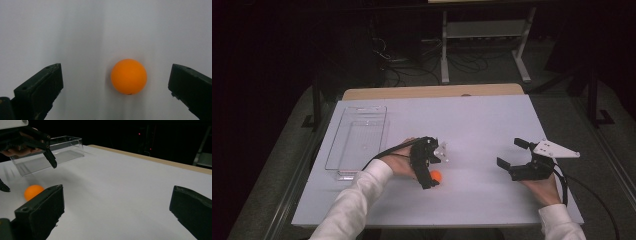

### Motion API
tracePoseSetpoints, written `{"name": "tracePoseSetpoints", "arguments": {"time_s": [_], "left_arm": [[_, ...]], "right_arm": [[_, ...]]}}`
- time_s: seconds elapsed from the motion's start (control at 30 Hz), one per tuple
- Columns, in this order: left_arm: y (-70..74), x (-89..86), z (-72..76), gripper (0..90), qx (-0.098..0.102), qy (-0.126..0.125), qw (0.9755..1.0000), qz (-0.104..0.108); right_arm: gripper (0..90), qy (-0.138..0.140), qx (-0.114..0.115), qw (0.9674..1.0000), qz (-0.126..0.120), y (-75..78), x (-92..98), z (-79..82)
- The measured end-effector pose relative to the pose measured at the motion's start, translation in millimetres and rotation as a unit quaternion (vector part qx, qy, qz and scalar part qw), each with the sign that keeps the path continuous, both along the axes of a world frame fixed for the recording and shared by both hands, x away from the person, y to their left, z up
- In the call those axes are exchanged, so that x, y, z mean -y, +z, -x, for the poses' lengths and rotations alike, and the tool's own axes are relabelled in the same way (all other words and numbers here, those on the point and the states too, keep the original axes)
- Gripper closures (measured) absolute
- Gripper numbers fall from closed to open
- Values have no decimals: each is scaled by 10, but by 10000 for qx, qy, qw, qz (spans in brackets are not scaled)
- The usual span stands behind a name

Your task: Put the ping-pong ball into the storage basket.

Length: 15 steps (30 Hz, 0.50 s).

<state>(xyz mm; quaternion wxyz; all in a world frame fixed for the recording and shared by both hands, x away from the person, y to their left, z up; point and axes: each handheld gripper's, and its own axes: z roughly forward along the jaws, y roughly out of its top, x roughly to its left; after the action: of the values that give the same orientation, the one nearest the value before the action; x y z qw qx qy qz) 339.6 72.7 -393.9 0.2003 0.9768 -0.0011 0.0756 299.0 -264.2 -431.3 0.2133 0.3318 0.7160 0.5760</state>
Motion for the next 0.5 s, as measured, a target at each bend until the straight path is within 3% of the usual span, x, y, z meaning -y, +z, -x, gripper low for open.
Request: {"name": "tracePoseSetpoints", "arguments": {"time_s": [0.5], "left_arm": [[-79, 29, -14, 0, -62, -46, 9998, -208]], "right_arm": [[0, 9, -19, 10000, 9, -7, -16, -10]]}}
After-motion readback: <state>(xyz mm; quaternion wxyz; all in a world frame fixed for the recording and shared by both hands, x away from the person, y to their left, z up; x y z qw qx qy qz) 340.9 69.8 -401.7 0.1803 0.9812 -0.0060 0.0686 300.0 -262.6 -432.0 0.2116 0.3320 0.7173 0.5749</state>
